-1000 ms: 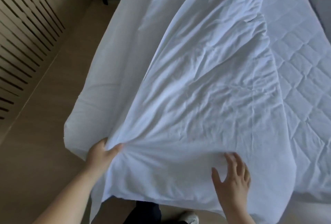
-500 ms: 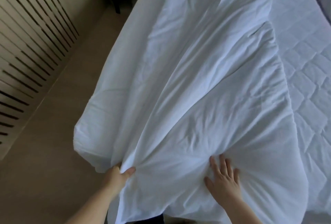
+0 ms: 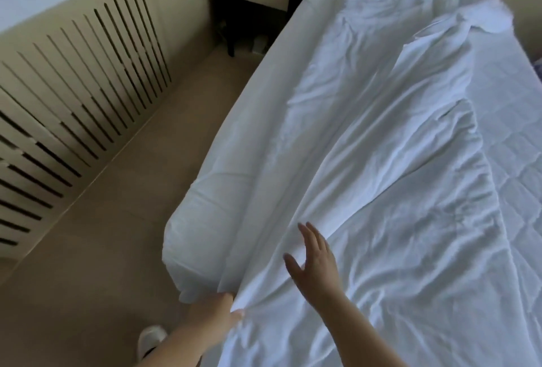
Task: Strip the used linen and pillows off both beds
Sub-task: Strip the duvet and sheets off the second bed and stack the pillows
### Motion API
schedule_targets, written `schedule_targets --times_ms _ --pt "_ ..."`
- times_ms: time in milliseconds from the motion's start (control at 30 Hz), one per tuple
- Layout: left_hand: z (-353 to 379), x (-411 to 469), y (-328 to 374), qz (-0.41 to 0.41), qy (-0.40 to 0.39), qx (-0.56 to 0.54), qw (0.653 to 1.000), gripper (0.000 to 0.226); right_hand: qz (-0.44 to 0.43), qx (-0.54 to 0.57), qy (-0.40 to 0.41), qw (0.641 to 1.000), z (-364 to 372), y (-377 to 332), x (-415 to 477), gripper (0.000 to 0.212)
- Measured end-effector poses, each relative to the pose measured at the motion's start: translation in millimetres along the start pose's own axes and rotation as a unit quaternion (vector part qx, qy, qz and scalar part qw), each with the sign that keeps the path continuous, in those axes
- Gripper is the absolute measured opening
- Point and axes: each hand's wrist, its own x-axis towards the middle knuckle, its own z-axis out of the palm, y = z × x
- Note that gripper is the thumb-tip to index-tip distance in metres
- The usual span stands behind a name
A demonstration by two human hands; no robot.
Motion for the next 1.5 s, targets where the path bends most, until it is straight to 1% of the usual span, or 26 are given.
schedule_targets --times_ms 33,100,167,233,300,400,467,600,700,733,800,833,933,967,1000,1067,1100,1167,1200,1233,1300,1333,1367,1433,1467,1500 --pt "-8.5 3.5 -6.1 0.017 -0.024 -0.008 1.000 0.032 0.031 0.012 -0.016 0.999 6.4 -8.3 22.2 0.073" --pt "-33.6 10.3 -22.6 0.066 -0.070 -0.007 0.995 0.023 0.143 0.004 -0.025 0.989 15.1 -23.1 60.9 0.082" --pt "-61.8 17.2 -45.9 0.121 -0.068 -0.001 0.990 0.027 0.225 -0.034 -0.006 0.974 28.8 -33.5 87.6 0.090" --pt "-95.6 23.0 -77.8 0.142 -0.051 0.005 0.989 0.024 0.284 -0.075 -0.029 0.956 44.4 -47.1 101.1 0.095" --pt "-121.9 37.0 -110.8 0.143 -0.040 0.016 0.989 0.013 0.306 -0.122 -0.054 0.943 55.6 -60.6 106.1 0.092" --pt "-152.5 54.0 -130.4 0.158 -0.034 0.044 0.986 0.017 0.322 -0.139 -0.038 0.936 60.1 -70.4 100.6 0.072" --pt "-172.3 72.3 -114.7 0.209 -0.009 0.066 0.976 0.027 0.338 -0.130 -0.028 0.932 61.0 -71.4 99.4 0.067" --pt "-207.3 110.2 -57.4 0.317 0.008 0.155 0.936 0.036 0.355 -0.108 -0.029 0.928 68.2 -71.2 99.6 0.073" --pt "-231.4 129.4 -18.1 0.354 0.021 0.196 0.914 0.043 0.376 -0.117 0.005 0.919 69.2 -75.9 105.4 0.092" --pt "-239.1 134.0 -7.4 0.362 0.019 0.204 0.910 0.044 0.364 -0.106 0.032 0.925 70.5 -73.0 106.6 0.091" --pt "-253.3 141.6 10.6 0.378 0.005 0.248 0.892 0.048 0.375 -0.056 0.048 0.924 69.1 -77.1 105.6 0.058" --pt "-259.9 146.2 21.3 0.386 0.001 0.269 0.882 0.050 0.378 -0.046 0.075 0.922 75.8 -69.0 106.2 0.053" --pt "-272.5 160.9 57.0 0.403 0.026 0.313 0.860 0.058 0.437 0.008 0.055 0.898 63.5 -77.3 113.3 0.063" --pt "-275.6 166.2 71.4 0.405 0.029 0.326 0.854 0.061 0.467 0.048 0.061 0.881 50.1 -77.7 119.6 0.064" --pt "-277.8 174.3 84.8 0.412 0.032 0.348 0.841 0.065 0.491 0.066 0.098 0.863 40.1 -73.1 129.9 0.064" --pt "-279.7 197.0 109.9 0.484 0.081 0.374 0.787 0.079 0.541 0.012 0.106 0.834 29.4 -63.4 151.3 0.065" --pt "-280.9 212.2 123.3 0.547 0.134 0.369 0.739 0.096 0.560 0.020 0.104 0.822 22.9 -61.1 160.6 0.068" --pt "-280.7 250.5 155.8 0.624 0.178 0.371 0.664 0.130 0.572 0.033 0.121 0.810 16.1 -49.9 179.1 0.088" --pt "-279.0 273.3 174.9 0.654 0.181 0.378 0.630 0.134 0.573 0.024 0.133 0.808 23.2 -42.6 190.6 0.098" --pt "-277.3 296.2 193.0 0.682 0.191 0.391 0.588 0.120 0.577 0.020 0.153 0.802 28.2 -32.3 206.9 0.104" --pt "-282.8 326.7 229.1 0.735 0.179 0.428 0.494 0.058 0.576 -0.020 0.189 0.795 30.5 -15.9 241.7 0.112" --pt "-287.8 336.0 245.2 0.733 0.141 0.458 0.483 0.051 0.572 -0.039 0.196 0.795 20.4 -13.2 257.3 0.114" --pt "-291.7 344.5 258.3 0.736 0.125 0.472 0.468 0.054 0.570 -0.061 0.205 0.793 17.0 -7.7 272.0 0.116" --pt "-305.8 364.0 262.8 0.763 0.115 0.469 0.431 0.056 0.575 -0.087 0.206 0.787 15.9 6.4 300.5 0.112" --pt "-314.2 372.4 262.3 0.776 0.100 0.469 0.409 0.056 0.584 -0.078 0.190 0.786 7.9 10.4 313.4 0.104" --pt "-318.4 383.3 263.3 0.795 0.105 0.457 0.385 0.053 0.591 -0.077 0.178 0.783 -1.0 12.8 322.1 0.088"
